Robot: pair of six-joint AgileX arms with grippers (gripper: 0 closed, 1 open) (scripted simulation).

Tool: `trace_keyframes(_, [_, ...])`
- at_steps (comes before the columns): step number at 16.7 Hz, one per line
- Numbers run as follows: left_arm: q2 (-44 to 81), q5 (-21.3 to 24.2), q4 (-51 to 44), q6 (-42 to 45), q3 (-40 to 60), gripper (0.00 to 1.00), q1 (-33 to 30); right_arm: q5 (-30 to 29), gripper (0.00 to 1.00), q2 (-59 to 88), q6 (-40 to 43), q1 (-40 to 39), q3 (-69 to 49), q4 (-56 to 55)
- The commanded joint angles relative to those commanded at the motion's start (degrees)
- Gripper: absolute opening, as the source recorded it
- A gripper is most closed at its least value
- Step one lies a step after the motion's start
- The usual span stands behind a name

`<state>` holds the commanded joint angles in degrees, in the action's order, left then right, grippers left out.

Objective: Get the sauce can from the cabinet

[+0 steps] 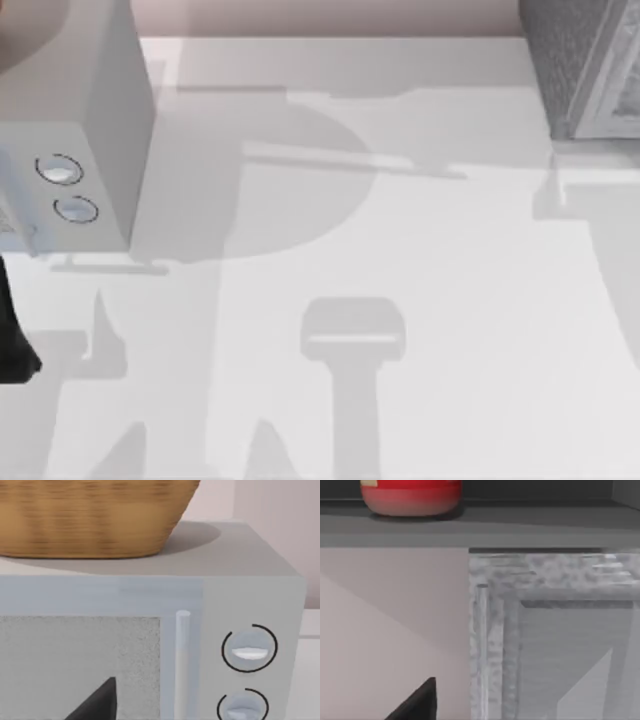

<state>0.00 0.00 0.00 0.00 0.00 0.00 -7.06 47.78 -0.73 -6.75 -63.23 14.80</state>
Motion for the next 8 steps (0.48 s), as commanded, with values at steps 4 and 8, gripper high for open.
trace_keyframes(4, [0.0, 0.0, 0.0, 0.0, 0.0, 1.00, 0.0, -2.2, 1.00, 14.3, -0.2, -2.0, -20.4, 4.4])
trace_keyframes(8, [0.0, 0.0, 0.0, 0.0, 0.0, 1.00, 0.0, -3.7, 1.00, 24.7, -0.2, -3.4, -32.9, 7.9])
